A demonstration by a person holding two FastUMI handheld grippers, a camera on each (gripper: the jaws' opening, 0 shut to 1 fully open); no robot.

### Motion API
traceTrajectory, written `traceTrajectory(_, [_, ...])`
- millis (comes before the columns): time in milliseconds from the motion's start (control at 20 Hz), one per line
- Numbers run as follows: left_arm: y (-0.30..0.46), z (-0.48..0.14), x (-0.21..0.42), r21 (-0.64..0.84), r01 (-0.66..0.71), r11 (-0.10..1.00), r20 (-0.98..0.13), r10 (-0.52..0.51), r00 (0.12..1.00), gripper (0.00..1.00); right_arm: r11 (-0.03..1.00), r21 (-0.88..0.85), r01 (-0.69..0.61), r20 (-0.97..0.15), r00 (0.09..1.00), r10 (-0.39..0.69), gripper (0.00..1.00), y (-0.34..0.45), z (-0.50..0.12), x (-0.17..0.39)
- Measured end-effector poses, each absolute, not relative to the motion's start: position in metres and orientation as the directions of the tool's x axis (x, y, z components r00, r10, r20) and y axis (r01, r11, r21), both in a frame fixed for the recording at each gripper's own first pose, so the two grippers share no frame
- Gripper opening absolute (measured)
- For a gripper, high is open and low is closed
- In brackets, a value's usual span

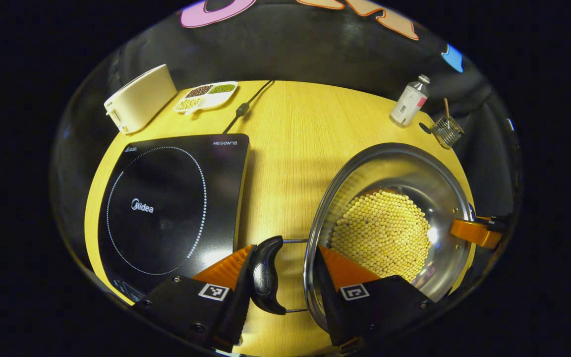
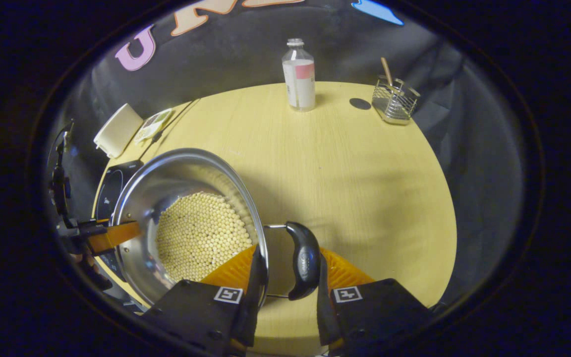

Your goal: First push the handle of the pot to place it horizontally, then grasp the pot with both hands and set it on the induction cooktop.

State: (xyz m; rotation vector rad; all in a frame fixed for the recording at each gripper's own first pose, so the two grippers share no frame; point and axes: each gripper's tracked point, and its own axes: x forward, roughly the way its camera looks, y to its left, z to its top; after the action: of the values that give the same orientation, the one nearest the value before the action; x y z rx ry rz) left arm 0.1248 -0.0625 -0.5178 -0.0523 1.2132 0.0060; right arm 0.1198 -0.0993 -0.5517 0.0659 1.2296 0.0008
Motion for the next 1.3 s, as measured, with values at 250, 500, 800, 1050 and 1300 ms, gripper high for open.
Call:
traceTrajectory(250, [-0.051,-0.491,0.122,-0.029,-0.021,0.999,-0.924,-0.018,0.381,0.67,0.997,0.072,0.041,-0.933,0.356,0.053,0.48,-0.087,-0.530,0.113])
traceTrajectory(500, [-0.022,-0.460,0.110,-0.010,-0.049,0.999,-0.911,0.011,0.413,0.66,0.994,0.111,0.008,-0.913,0.397,0.099,0.48,-0.055,-0.508,0.110])
traceTrajectory(800, [0.036,-0.452,0.109,-0.043,-0.032,0.999,-0.902,-0.025,0.432,0.66,0.996,0.083,0.027,-0.907,0.416,0.064,0.47,0.005,-0.496,0.107])
traceTrajectory(1050, [0.117,-0.456,0.120,-0.092,0.021,0.996,-0.896,-0.092,0.434,0.66,0.997,0.034,0.066,-0.905,0.424,0.003,0.51,0.087,-0.494,0.108])
traceTrajectory(1300, [0.183,-0.468,0.131,-0.108,0.054,0.993,-0.907,-0.120,0.404,0.66,0.995,0.002,0.098,-0.915,0.402,-0.037,0.47,0.151,-0.501,0.113])
